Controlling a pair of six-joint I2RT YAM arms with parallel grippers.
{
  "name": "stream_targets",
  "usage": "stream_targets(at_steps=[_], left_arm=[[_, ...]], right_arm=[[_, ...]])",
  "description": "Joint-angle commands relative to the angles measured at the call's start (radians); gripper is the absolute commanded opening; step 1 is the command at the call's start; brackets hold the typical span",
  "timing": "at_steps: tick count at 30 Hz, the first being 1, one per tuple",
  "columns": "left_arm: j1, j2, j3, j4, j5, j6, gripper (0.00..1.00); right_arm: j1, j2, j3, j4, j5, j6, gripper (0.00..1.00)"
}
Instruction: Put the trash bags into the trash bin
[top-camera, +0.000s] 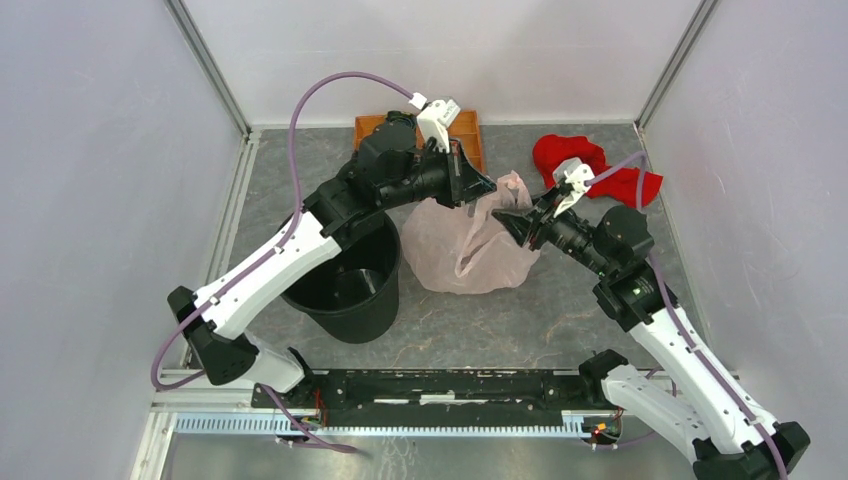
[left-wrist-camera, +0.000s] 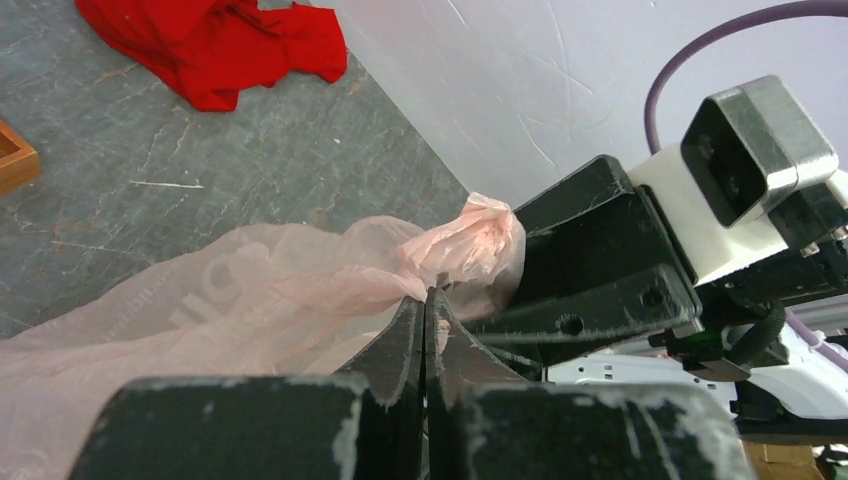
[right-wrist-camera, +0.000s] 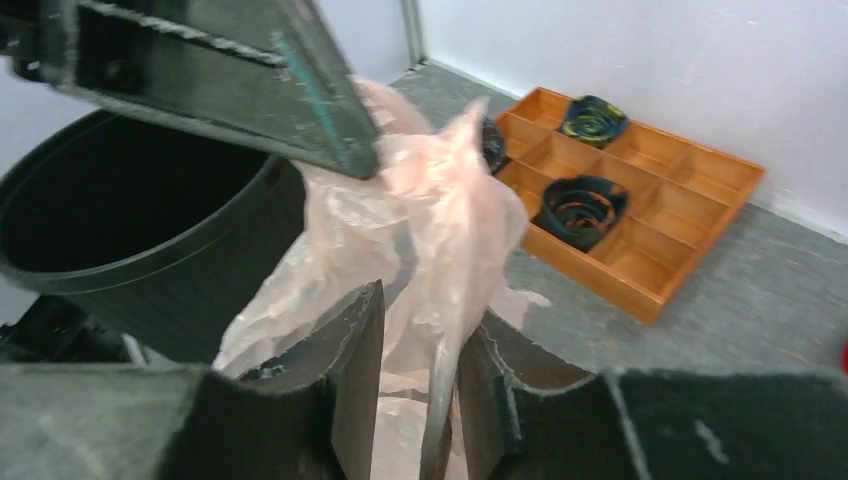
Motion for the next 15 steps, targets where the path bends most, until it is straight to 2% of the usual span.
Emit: stream_targets(at_steps=[1,2,5,7,10,15], left_arm=[[-0.005,0.021,0.062,-0.001,-0.015,-0.043,0.02],[-0.005,0.027,0.065,-0.003,-0.015,-0.045,0.02],[-0.007,0.046,0.075,-0.004,-0.007,-0.050,0.02],[-0.008,0.059,0.082,-0.004,-0.001,-0.050,0.02],[-0.008,0.082,0.099,-0.011,0.007,-0.055,0.02],[-0.022,0.118,0.132,-0.015,0.025,-0.068,0.02]], right_arm=[[0.000,-0.011,-0.053,0.181,-0.150,0.088,0.41],[0.000,-0.016,-0.061,0.187,-0.146,0.088,0.48],[0.000,-0.023,-0.069,0.173,-0.101,0.066,0.80],[0.001,-0.021,-0.066,0.164,-0.080,0.058,0.88],[0.011,-0.016,-0.066,0.184,-0.046,0.072,0.92],[0.093,0.019,-0.047,0.177,0.139,0.073,0.93]])
